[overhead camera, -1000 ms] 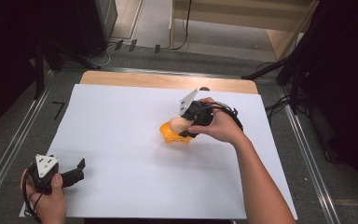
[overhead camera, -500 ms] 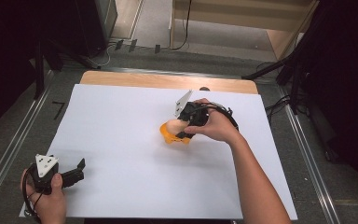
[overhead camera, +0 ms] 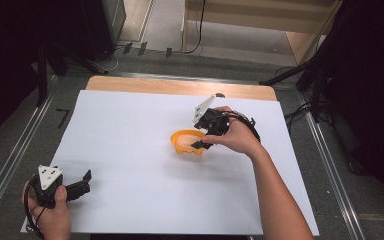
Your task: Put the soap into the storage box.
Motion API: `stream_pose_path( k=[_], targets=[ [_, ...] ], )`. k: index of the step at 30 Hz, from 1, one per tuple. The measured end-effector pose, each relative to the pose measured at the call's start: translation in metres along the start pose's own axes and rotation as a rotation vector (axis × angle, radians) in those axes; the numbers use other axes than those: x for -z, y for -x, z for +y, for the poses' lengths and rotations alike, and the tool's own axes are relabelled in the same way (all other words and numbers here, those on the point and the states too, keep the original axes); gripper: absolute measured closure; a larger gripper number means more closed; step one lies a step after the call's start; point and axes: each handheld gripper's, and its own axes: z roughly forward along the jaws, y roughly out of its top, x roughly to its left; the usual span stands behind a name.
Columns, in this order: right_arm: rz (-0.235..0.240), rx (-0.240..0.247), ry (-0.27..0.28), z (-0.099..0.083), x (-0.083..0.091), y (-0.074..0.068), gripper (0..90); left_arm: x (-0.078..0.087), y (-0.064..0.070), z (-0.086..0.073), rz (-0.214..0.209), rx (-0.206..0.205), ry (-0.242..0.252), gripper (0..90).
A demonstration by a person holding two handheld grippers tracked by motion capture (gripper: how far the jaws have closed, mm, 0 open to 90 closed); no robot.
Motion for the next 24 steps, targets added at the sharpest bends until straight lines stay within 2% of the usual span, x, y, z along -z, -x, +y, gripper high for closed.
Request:
stream_pose_path(
  k=[4, 7, 8, 13, 16, 19, 24],
  targets=[
    [-0.015, -0.029, 0.025, -0.011, 0.003, -0.002, 22.3, 0.0, 0.0, 0.0, 0.002, -0.002, -0.001, 0.0],
    [-0.034, -0.05, 0.027, -0.02, 0.006, -0.003, 18.1, 0.0, 0.0, 0.0, 0.004, -0.002, -0.005, 0.0],
    [-0.038, -0.075, 0.036, -0.023, 0.007, -0.004, 17.5, 0.0, 0.001, 0.0, 0.005, -0.003, -0.005, 0.0],
    [-0.072, -0.135, 0.075, -0.037, 0.015, -0.005, 15.6, 0.0, 0.001, 0.0, 0.004, -0.004, -0.004, 0.0],
    [-0.071, -0.18, 0.101, -0.045, 0.018, -0.006, 14.9, 0.0, 0.001, 0.0, 0.005, -0.005, -0.005, 0.0],
    [-0.075, -0.254, 0.108, -0.05, 0.019, -0.007, 14.1, 0.0, 0.001, 0.0, 0.006, -0.006, -0.004, 0.0],
    [-0.097, -0.309, 0.151, -0.06, 0.026, -0.011, 14.5, 0.0, 0.001, 0.0, 0.007, -0.004, -0.002, 0.0]
  ],
)
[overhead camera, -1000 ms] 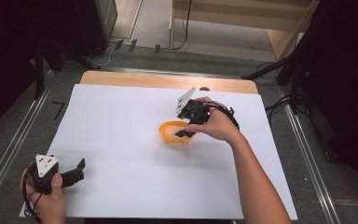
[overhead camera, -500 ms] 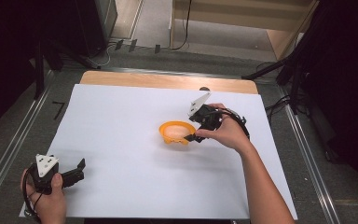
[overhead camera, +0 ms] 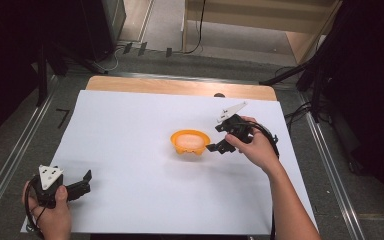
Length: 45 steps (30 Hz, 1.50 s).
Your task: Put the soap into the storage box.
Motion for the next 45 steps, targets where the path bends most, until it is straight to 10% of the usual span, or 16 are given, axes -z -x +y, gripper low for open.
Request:
stream_pose_path(
  k=[45],
  targets=[
    [-0.166, -0.164, 0.033, -0.096, 0.026, -0.013, 13.9, 0.0, 0.001, 0.0, 0.001, -0.007, 0.0, 0.0]
  ],
)
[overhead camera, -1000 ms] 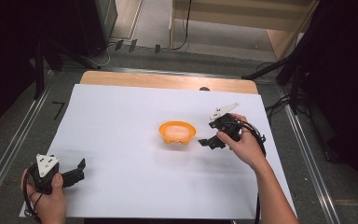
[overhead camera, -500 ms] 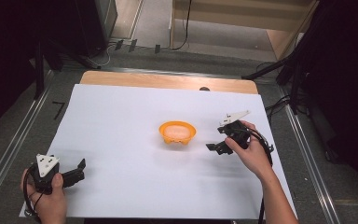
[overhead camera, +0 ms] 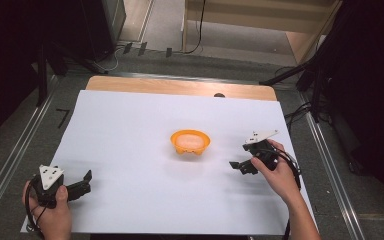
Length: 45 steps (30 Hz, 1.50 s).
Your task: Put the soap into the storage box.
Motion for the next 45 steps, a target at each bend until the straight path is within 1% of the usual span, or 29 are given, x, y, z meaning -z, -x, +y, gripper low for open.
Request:
stream_pose_path(
  k=[2, 5, 7, 11, 13, 15, 16, 17, 25, 35, 42, 45],
  targets=[
    [-0.002, -0.006, -0.006, -0.005, 0.001, 0.001, 13.9, 0.0, 0.0, 0.0, 0.001, 0.0, 0.0, 0.0],
    [-0.008, -0.013, 0.006, -0.014, 0.002, 0.001, 13.9, 0.0, 0.0, 0.0, 0.001, -0.001, 0.0, 0.0],
    [-0.015, -0.021, 0.005, -0.019, 0.003, 0.0, 13.9, 0.0, 0.0, 0.0, 0.001, -0.001, -0.002, 0.0],
    [-0.025, -0.032, 0.019, -0.03, 0.006, 0.0, 13.9, 0.0, 0.0, 0.0, 0.002, -0.003, -0.002, 0.0],
    [-0.038, -0.038, 0.031, -0.036, 0.008, 0.0, 13.9, 0.0, 0.0, 0.0, 0.003, -0.002, -0.004, 0.0],
    [-0.036, -0.046, 0.04, -0.042, 0.011, 0.001, 13.9, 0.0, 0.0, 0.0, 0.004, -0.002, -0.004, 0.0],
    [-0.041, -0.063, 0.037, -0.045, 0.013, 0.0, 13.9, 0.0, 0.0, 0.0, 0.003, -0.003, -0.003, 0.0],
    [-0.043, -0.058, 0.046, -0.048, 0.013, 0.001, 13.9, 0.0, 0.0, 0.0, 0.003, -0.002, -0.003, 0.0],
    [-0.067, -0.092, 0.072, -0.072, 0.024, 0.004, 13.9, 0.0, 0.001, 0.0, 0.005, -0.006, -0.003, 0.0],
    [-0.101, -0.147, 0.119, -0.101, 0.04, 0.007, 13.9, 0.001, 0.001, 0.0, 0.008, -0.009, -0.003, 0.0],
    [-0.124, -0.179, 0.135, -0.122, 0.049, 0.007, 13.9, 0.001, 0.001, 0.0, 0.008, -0.009, -0.001, 0.0],
    [-0.132, -0.191, 0.154, -0.129, 0.054, 0.008, 13.9, 0.001, 0.001, 0.0, 0.008, -0.009, -0.001, 0.0]
  ],
)
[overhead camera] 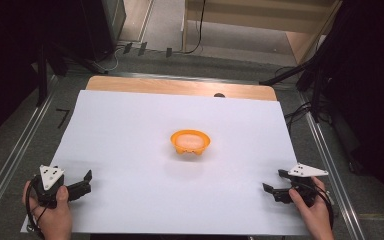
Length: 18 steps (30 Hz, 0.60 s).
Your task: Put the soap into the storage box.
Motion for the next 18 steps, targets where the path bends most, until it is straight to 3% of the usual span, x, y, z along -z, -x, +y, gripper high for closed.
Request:
stream_pose_path(
  k=[10, 18],
  targets=[
    [-0.04, -0.063, 0.093, -0.019, 0.024, 0.008, 13.9, 0.0, 0.0, 0.0, 0.001, 0.0, 0.001, 0.0],
    [-0.08, -0.077, 0.171, -0.027, 0.032, 0.006, 13.7, -0.001, 0.0, 0.0, -0.001, 0.004, -0.006, 0.0]
  ],
)
